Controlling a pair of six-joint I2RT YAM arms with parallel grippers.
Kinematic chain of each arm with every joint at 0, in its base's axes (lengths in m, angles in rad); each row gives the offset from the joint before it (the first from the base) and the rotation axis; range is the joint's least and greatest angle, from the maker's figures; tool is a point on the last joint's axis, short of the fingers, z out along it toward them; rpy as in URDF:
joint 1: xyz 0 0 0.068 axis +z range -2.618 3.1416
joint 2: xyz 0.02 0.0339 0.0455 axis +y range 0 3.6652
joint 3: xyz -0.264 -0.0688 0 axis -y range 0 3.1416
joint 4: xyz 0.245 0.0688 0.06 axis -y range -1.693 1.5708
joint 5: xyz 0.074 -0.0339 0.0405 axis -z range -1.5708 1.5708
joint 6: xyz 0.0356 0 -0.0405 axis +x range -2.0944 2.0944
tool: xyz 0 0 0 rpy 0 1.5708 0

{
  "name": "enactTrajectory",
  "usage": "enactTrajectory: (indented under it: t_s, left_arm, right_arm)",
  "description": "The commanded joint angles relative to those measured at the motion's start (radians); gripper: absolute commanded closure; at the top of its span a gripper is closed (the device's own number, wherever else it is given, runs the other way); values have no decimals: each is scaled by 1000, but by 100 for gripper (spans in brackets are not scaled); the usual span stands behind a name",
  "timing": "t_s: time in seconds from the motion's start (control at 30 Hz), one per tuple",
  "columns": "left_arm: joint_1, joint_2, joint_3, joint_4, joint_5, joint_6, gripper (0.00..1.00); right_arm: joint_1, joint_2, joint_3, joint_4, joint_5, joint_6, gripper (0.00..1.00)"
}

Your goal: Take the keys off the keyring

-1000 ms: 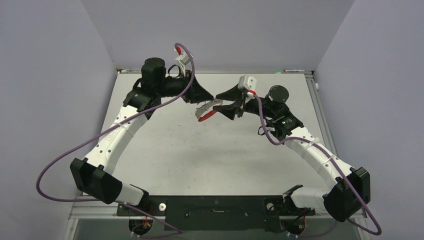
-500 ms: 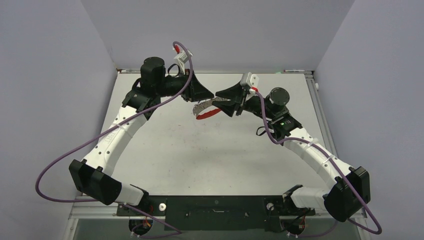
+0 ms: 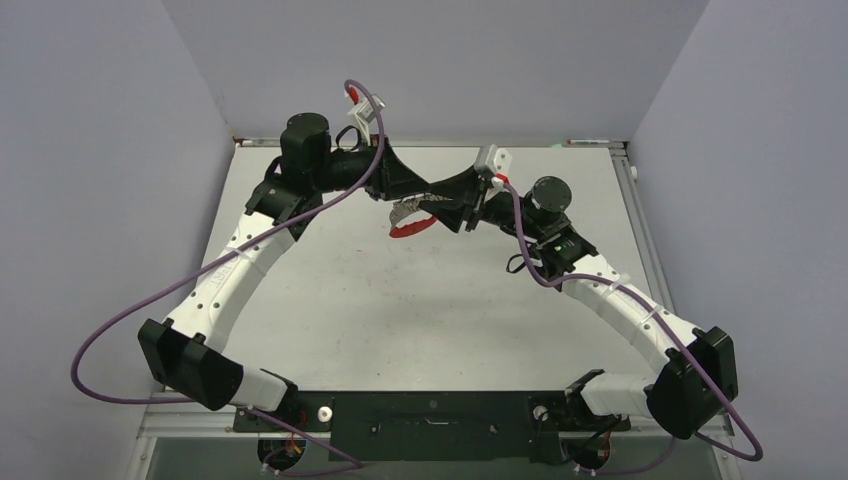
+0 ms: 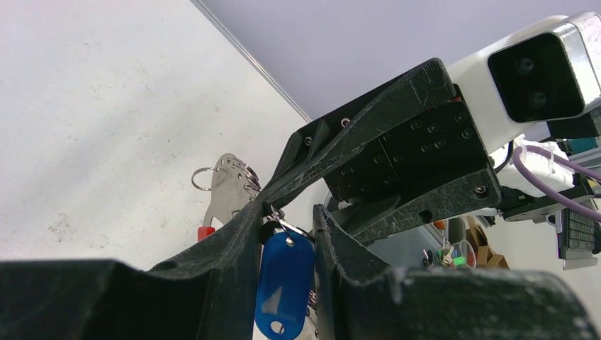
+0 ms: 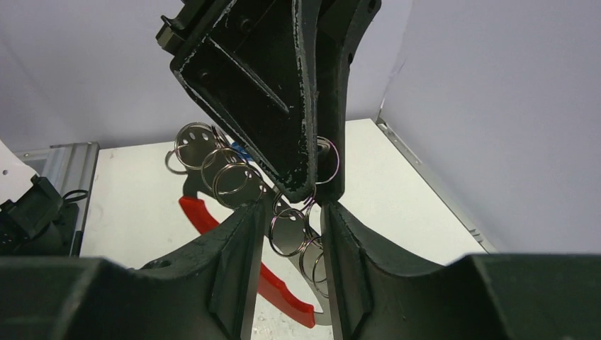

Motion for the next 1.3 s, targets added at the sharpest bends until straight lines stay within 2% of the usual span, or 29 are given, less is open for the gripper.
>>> enactTrajectory:
  t_s: [0.0, 0.13, 0.23, 0.37, 0.47, 0.57, 0.6, 0.63, 0.7, 0.73, 0.87, 1.03, 1.13, 1.27]
  left_arm:
    - [-12, -41, 25, 84, 11, -20, 100]
    - [-13, -44, 14, 95, 19, -23, 100]
    - [-13, -48, 8, 101, 21, -24, 100]
    - [-11, -53, -7, 112, 18, -28, 100]
    - [-11, -56, -10, 117, 16, -29, 100]
    - [-11, -54, -9, 122, 22, -31, 100]
    - [-11, -55, -9, 122, 26, -32, 100]
    - [-12, -53, -9, 123, 28, -32, 100]
    - [-14, -55, -12, 124, 32, -32, 100]
    - [-14, -57, -12, 123, 32, -31, 100]
    - [3, -64, -16, 107, 26, -9, 100]
    - [54, -73, -16, 103, 34, 49, 78]
    - [66, -93, -30, 99, 44, 134, 63]
    - [89, -139, -51, 60, 30, 289, 58]
  right_arm:
    - [17, 11, -4, 105, 40, 4, 65]
    - [20, 13, 1, 111, 68, 11, 69]
    - [21, 13, -1, 107, 79, 4, 81]
    - [19, 12, 4, 96, 105, 4, 90]
    - [18, 7, -1, 100, 108, -2, 90]
    - [20, 15, -1, 102, 104, 6, 75]
    - [21, 21, 2, 103, 103, 10, 75]
    - [20, 25, 5, 104, 104, 14, 77]
    - [21, 29, 4, 113, 108, 18, 91]
    - [20, 30, 4, 115, 108, 18, 94]
    - [18, 16, -4, 93, 109, -11, 95]
    - [16, -5, -7, 51, 94, -96, 95]
    - [8, -12, -7, 46, 70, -127, 95]
    - [6, -27, -6, 15, 32, -210, 95]
